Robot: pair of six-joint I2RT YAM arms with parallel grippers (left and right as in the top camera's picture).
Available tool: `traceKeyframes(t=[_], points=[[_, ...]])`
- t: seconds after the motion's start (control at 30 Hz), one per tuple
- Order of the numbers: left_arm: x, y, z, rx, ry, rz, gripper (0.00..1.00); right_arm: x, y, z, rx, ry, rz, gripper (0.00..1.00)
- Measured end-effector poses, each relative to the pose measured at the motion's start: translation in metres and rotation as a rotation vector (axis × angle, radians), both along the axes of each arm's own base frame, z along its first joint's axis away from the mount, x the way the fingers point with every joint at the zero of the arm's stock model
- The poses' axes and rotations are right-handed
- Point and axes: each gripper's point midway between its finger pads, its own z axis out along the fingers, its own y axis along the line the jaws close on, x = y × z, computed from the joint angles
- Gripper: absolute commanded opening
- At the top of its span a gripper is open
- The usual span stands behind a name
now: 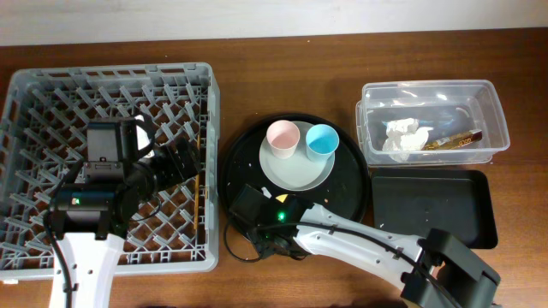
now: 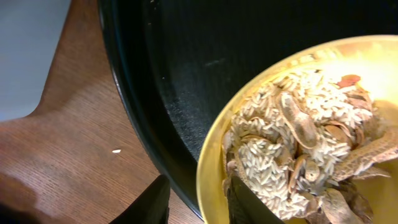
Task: Sort waste into correct bins and load items into the dishwasher rack
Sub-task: 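Grasp yellow bowl with right gripper and tip scraps onto black tray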
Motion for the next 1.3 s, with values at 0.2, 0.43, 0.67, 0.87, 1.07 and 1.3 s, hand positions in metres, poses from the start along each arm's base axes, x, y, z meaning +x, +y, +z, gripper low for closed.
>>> traceKeyframes(t=[0.2, 0.43, 0.67, 0.87, 1.07, 1.3], points=[[0.000, 0.000, 0.000, 0.000, 0.000, 0.000, 0.99, 0.036, -0.055, -0.003, -0.127, -0.021, -0.144, 0.31], [0.000, 0.000, 0.000, 0.000, 0.000, 0.000, 0.99, 0.051, -0.073, -0.003, -0.144, -0.022, -0.207, 0.37], [0.000, 0.000, 0.000, 0.000, 0.000, 0.000, 0.99, 0.056, -0.069, -0.003, -0.123, -0.039, -0.209, 0.36], [0.000, 0.000, 0.000, 0.000, 0.000, 0.000, 0.99, 0.054, -0.068, -0.016, -0.143, -0.014, -0.206, 0.23], [0.000, 0.000, 0.000, 0.000, 0.000, 0.000, 0.99, 0.052, -0.069, -0.016, -0.146, 0.000, -0.201, 0.04], [0.000, 0.000, 0.000, 0.000, 0.000, 0.000, 0.99, 0.040, -0.077, 0.034, -0.207, 0.069, -0.195, 0.04]])
